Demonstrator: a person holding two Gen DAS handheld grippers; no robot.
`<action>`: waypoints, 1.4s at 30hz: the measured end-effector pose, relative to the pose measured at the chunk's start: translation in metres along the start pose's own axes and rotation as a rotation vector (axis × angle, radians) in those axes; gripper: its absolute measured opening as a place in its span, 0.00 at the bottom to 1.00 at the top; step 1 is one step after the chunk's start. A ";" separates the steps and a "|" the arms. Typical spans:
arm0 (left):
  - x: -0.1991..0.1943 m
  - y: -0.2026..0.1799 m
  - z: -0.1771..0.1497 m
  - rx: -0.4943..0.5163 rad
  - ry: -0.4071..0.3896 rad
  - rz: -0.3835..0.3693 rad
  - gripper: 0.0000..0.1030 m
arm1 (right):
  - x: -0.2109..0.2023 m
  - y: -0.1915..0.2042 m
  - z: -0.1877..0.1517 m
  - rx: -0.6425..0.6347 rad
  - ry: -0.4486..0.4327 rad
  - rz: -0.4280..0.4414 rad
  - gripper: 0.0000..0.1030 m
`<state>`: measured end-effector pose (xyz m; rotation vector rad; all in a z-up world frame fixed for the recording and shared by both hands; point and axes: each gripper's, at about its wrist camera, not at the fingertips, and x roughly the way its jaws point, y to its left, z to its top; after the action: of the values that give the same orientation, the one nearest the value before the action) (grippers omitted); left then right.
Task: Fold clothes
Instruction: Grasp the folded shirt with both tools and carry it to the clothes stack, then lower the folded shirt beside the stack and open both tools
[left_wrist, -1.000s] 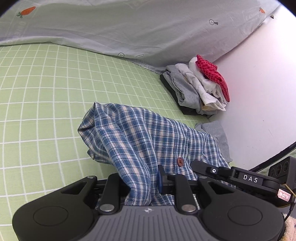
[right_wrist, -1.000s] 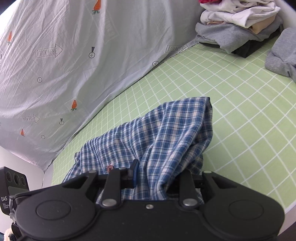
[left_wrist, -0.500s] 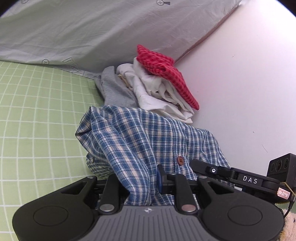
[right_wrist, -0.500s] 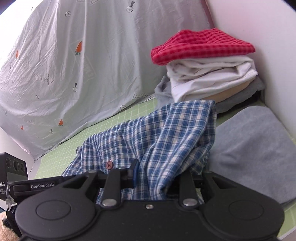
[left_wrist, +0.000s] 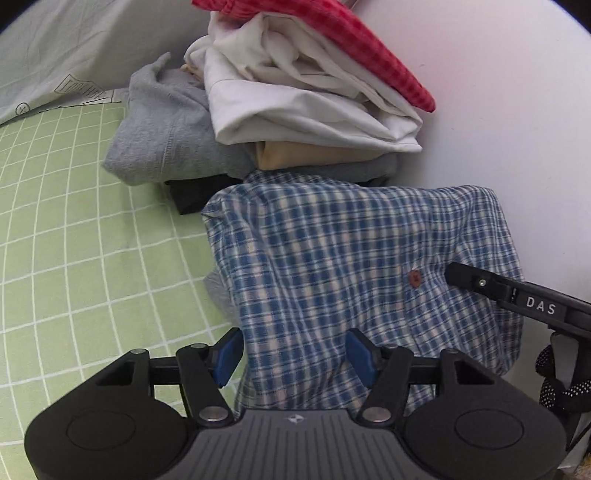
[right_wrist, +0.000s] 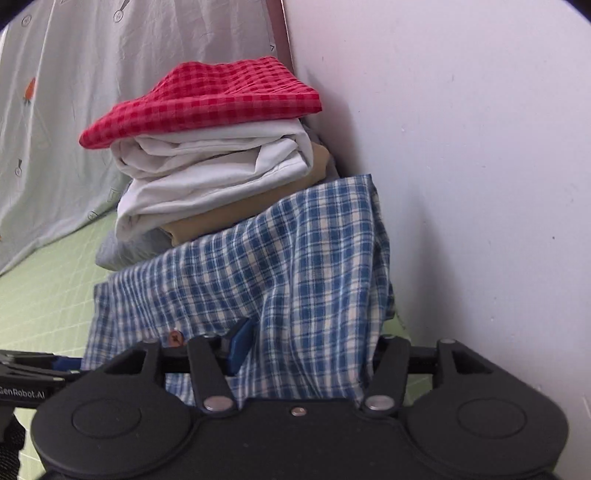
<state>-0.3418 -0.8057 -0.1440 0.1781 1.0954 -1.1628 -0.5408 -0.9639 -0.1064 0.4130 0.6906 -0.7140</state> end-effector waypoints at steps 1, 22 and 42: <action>0.001 0.005 0.000 -0.017 -0.006 0.011 0.65 | -0.003 0.006 -0.002 -0.014 -0.042 -0.047 0.70; 0.053 0.042 0.028 -0.099 0.009 0.139 0.86 | 0.071 0.030 0.002 -0.051 -0.168 -0.136 0.93; -0.117 -0.004 -0.011 0.207 -0.361 0.139 1.00 | -0.061 0.081 -0.037 0.094 -0.198 -0.171 1.00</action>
<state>-0.3487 -0.7255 -0.0584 0.1928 0.6351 -1.1296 -0.5330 -0.8591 -0.0804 0.3655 0.5102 -0.9387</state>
